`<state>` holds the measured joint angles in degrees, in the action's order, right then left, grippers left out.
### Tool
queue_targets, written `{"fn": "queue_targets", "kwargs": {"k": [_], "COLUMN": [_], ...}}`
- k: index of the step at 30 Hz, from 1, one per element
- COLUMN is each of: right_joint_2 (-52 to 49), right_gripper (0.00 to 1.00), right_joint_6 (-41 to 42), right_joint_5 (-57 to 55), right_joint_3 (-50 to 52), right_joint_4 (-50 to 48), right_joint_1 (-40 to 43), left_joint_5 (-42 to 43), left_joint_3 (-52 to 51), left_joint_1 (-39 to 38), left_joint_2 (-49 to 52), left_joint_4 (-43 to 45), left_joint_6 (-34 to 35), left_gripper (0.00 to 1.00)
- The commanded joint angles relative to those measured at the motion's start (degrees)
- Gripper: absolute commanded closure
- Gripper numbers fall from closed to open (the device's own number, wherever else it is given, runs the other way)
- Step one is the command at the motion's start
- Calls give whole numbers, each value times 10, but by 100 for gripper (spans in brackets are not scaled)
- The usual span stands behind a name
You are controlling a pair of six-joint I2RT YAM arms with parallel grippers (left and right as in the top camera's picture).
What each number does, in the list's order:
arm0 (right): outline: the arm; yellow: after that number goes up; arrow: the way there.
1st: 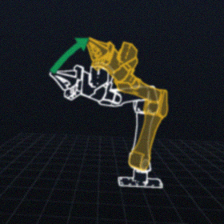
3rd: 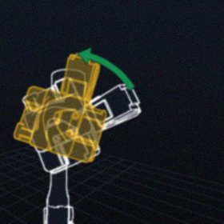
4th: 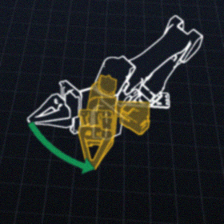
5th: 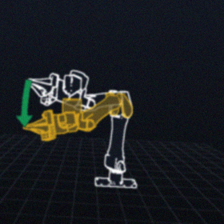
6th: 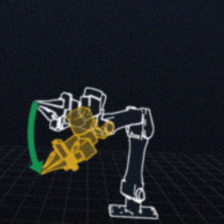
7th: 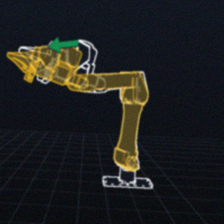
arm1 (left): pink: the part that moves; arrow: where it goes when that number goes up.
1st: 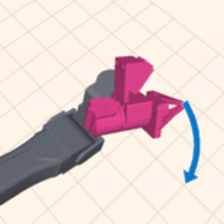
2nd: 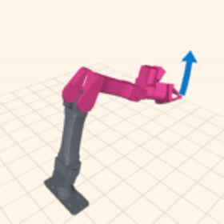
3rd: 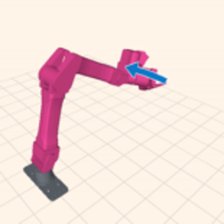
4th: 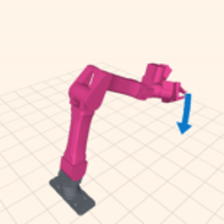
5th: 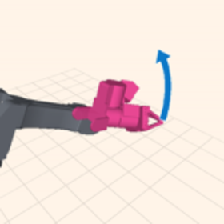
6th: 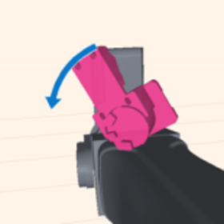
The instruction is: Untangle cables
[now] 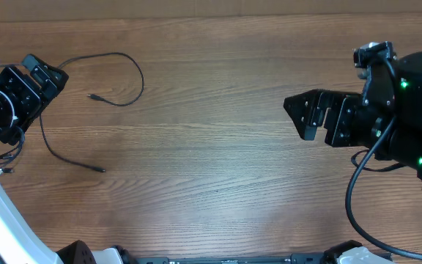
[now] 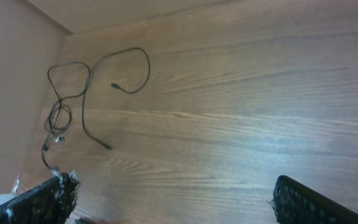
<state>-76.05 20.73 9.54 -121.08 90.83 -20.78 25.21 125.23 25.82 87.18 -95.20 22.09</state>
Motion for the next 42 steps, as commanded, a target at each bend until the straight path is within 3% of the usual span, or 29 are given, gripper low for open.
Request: {"fn": "queue_targets", "kwargs": {"k": [1, 5, 11, 16, 17, 26, 34, 42], "right_joint_2": [-5, -20, 46, 146, 197, 406, 547, 628], "right_gripper": [0, 0, 0, 0, 0, 0, 0, 0], "right_joint_6": [-2, -2, -47, -60, -63, -64, -60, -58], "right_joint_5": [-21, -68, -71, -69, -70, -112, -128, -140], "right_joint_3": [-8, -7, 91, 263, 353, 742, 989, 1093], "right_joint_4": [-7, -13, -207, -381, -449, -742, -919, -953], "right_joint_1": [-1, -1, 3, 49, 79, 142, 159, 160], "left_joint_5": [-4, -4, -4, -4, -4, -4, -4, -4], "left_joint_3": [2, 2, 2, 2, 2, 2, 2, 2], "left_joint_1": [-5, -5, -5, -5, -5, -5, -5, -5], "left_joint_2": [-2, -2, -2, -2, -2, -2, -2, -2], "left_joint_4": [-2, -2, -2, -2, -2, -2, -2, -2], "left_joint_6": [-11, -11, -11, -11, -11, -11, -11, -11], "left_gripper": [0, 0, 0, 0, 0, 0, 0, 0]}}
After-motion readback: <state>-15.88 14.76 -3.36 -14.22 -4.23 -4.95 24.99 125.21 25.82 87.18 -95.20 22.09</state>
